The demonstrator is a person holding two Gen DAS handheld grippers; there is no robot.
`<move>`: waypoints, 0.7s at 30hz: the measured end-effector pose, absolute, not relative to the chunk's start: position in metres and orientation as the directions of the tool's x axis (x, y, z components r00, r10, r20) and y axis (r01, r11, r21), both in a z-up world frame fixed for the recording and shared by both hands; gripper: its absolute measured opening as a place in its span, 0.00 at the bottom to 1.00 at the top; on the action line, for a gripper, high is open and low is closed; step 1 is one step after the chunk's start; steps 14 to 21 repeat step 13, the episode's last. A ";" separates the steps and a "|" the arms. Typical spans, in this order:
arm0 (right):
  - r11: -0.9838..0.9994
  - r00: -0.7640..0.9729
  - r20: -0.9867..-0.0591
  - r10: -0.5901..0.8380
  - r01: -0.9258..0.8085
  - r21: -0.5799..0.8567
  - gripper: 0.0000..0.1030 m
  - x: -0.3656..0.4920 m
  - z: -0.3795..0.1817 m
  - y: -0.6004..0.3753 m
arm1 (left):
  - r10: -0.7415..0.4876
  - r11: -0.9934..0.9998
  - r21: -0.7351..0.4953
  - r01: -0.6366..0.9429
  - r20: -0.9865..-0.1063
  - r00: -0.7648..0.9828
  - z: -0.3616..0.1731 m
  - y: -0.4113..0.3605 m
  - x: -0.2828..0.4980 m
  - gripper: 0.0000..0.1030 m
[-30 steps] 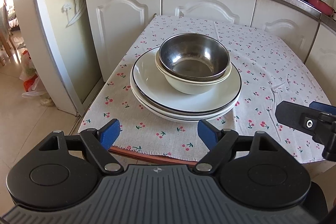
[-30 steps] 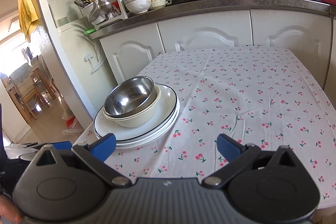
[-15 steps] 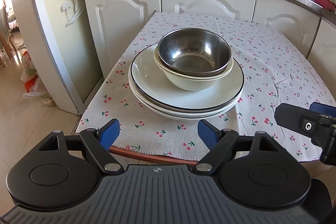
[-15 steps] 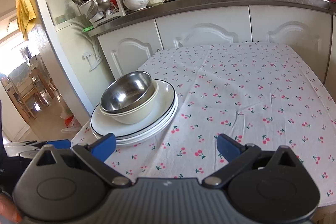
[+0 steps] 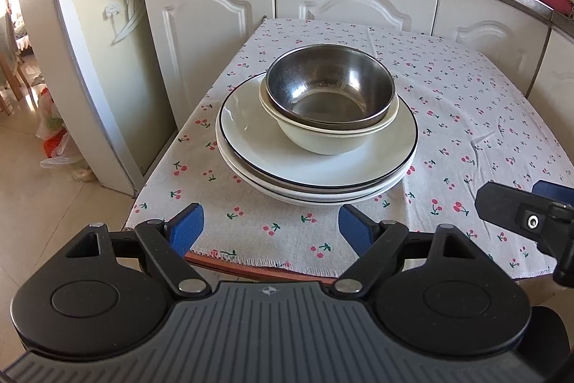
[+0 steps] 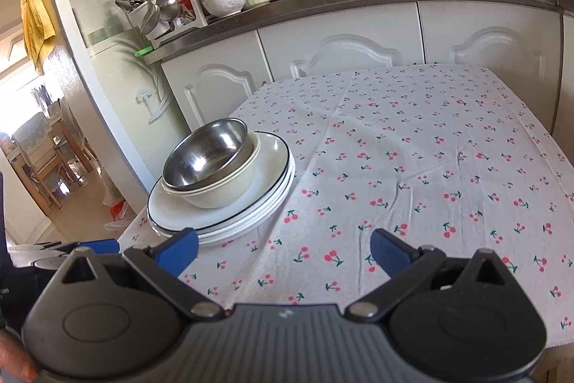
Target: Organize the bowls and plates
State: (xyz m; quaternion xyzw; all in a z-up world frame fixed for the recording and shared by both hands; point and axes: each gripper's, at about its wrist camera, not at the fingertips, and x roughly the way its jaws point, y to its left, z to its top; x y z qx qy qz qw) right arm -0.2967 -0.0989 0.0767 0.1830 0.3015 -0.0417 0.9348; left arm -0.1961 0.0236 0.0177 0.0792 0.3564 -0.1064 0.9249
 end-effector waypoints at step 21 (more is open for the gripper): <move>0.917 0.803 -0.593 0.058 0.192 0.349 0.98 -0.294 0.066 -0.105 | -0.250 0.950 -0.019 0.311 -0.640 0.726 0.032 0.026 -0.196 1.00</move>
